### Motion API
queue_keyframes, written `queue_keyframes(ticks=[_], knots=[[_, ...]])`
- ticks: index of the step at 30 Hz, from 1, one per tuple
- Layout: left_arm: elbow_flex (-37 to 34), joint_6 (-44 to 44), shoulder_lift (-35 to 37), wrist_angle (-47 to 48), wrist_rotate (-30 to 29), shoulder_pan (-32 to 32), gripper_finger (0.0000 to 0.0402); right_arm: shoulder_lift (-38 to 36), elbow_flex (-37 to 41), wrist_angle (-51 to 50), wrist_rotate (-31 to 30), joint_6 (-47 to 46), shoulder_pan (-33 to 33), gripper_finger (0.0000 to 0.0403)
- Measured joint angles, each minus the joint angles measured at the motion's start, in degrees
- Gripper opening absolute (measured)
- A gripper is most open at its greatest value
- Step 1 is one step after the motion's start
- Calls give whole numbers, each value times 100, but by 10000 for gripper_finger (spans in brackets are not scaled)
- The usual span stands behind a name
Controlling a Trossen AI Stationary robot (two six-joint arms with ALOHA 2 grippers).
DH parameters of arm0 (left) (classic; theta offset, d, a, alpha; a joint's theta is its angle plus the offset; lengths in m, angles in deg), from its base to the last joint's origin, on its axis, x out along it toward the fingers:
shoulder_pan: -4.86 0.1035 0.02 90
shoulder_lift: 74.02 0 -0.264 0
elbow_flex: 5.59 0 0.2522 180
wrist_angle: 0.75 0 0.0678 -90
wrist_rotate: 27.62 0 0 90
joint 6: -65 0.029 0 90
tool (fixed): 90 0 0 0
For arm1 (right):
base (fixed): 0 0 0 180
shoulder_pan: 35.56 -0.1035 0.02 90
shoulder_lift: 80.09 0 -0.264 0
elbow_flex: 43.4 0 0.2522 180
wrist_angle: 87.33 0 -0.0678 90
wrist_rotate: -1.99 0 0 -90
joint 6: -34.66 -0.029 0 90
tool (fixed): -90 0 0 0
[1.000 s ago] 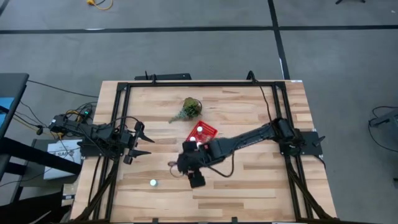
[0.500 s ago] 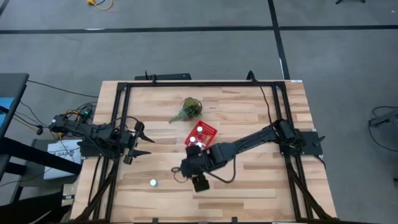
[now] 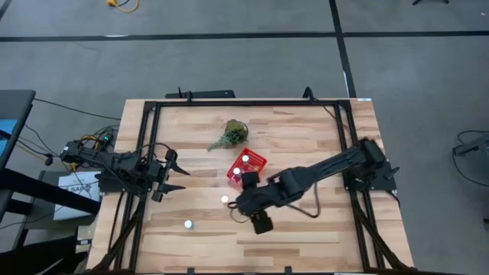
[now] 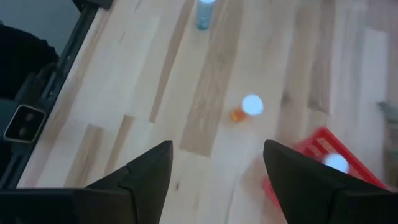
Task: Pick and place pill bottles into a basket
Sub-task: Put the orange pill bottle into the red bin
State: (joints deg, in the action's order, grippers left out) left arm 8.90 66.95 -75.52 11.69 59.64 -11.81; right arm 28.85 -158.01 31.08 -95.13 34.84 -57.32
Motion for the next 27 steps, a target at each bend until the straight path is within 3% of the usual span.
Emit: queue_keyframes(ticks=[3, 16, 20, 27], knots=[[-1, 48, 0, 0, 0, -2, 222, -759, 773, 406, -79, -158, 20, 246], [0, 2, 0, 1, 0, 0, 222, -4340, 5158, 4480, -60, -138, 10, 246], [0, 43, 0, 0, 0, 0, 222, -5179, 6048, 5297, -26, 123, -61, 246], [0, 7, 0, 0, 0, -2, 222, -6409, 7048, 5738, -25, 406, -191, 246]])
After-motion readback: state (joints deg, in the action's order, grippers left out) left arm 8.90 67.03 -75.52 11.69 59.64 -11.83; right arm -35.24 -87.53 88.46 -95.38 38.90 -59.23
